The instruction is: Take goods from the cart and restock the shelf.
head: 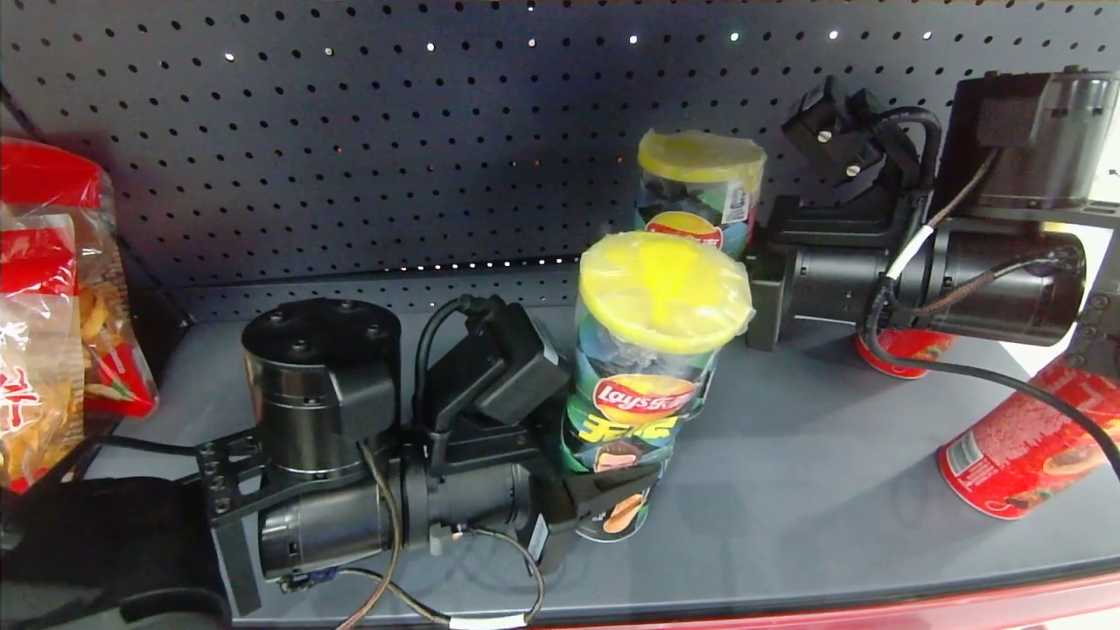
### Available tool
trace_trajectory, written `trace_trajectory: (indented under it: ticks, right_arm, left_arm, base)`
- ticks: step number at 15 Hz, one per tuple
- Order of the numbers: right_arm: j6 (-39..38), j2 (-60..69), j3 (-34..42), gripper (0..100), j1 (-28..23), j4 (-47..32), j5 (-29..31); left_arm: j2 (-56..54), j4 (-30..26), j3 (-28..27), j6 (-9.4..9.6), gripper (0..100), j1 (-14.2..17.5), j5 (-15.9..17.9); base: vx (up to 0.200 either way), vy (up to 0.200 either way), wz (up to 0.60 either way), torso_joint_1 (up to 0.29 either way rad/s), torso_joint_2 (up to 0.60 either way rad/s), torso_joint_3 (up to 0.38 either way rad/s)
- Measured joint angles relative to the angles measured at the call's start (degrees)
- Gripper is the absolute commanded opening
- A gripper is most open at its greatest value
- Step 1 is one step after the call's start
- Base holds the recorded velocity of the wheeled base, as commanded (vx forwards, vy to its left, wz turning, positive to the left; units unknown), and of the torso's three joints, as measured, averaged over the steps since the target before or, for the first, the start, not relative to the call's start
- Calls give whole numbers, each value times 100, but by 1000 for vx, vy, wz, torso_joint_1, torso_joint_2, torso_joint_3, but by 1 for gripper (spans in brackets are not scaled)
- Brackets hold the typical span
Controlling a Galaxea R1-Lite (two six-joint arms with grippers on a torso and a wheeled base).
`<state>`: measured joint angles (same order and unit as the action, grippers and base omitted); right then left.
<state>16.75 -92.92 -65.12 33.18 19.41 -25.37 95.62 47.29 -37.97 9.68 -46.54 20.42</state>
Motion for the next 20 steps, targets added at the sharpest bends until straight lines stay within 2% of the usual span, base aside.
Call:
trace_trajectory:
  ticks: [8,20]
  right_arm:
    - [2,-151,-211,0,24,-12,16]
    - [-66,-168,-235,0,99,-9,27]
  left_arm:
    - [-480,1,647,-55,0,-84,-79]
    - [-332,-2,652,-79,0,-246,-118]
  base:
    - [0,0,0,0,0,0]
    - [0,0,0,0,0,0]
